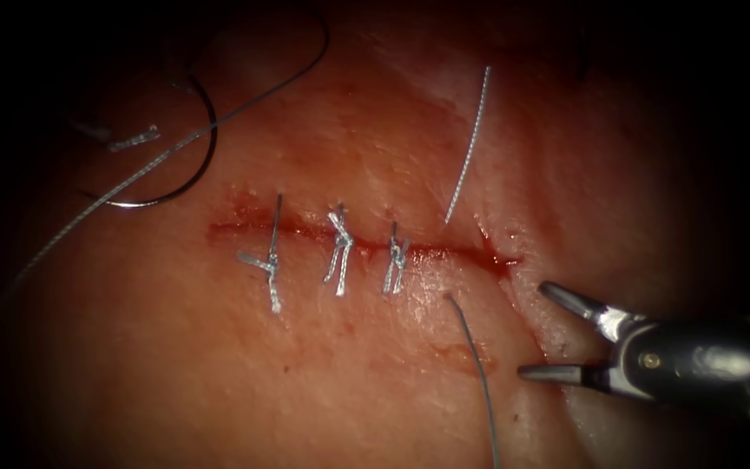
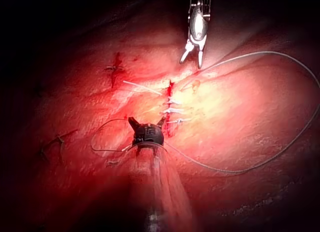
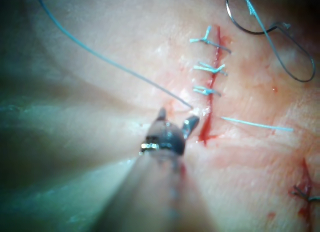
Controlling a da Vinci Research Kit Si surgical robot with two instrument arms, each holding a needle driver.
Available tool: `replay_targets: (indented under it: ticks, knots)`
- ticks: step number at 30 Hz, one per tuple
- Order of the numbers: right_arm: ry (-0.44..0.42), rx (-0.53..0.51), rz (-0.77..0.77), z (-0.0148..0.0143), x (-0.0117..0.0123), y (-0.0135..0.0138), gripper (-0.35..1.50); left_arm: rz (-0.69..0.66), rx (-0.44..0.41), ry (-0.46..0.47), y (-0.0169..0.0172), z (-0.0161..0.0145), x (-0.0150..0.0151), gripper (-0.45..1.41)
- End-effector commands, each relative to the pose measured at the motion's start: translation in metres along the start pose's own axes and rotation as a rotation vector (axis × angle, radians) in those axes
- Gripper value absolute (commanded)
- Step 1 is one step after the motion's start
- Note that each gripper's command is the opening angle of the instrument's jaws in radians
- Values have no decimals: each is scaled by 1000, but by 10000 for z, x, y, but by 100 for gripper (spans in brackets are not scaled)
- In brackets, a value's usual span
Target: Wound Closure
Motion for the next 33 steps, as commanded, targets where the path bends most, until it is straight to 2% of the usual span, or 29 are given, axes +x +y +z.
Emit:
replay_targets:
  ticks: [1,6,12,16,20,25,33]
  knots:
    - [2,0,5,9,-3,-1,131,-29,-3,34,5,16,5,51]
    - [0,-10,16,7,-7,7,131,-76,-39,159,35,55,46,47]
    - [-4,-19,21,2,-9,10,131,-19,-110,210,67,101,79,39]
    - [-4,-19,22,2,-9,11,131,55,-172,168,87,121,74,39]
    - [-6,-23,29,1,-12,14,130,220,-221,116,122,146,51,44]
    - [-10,-27,31,1,-12,14,130,337,-247,132,152,173,34,57]
    - [-10,-32,33,2,-12,14,130,447,-279,160,173,201,28,57]
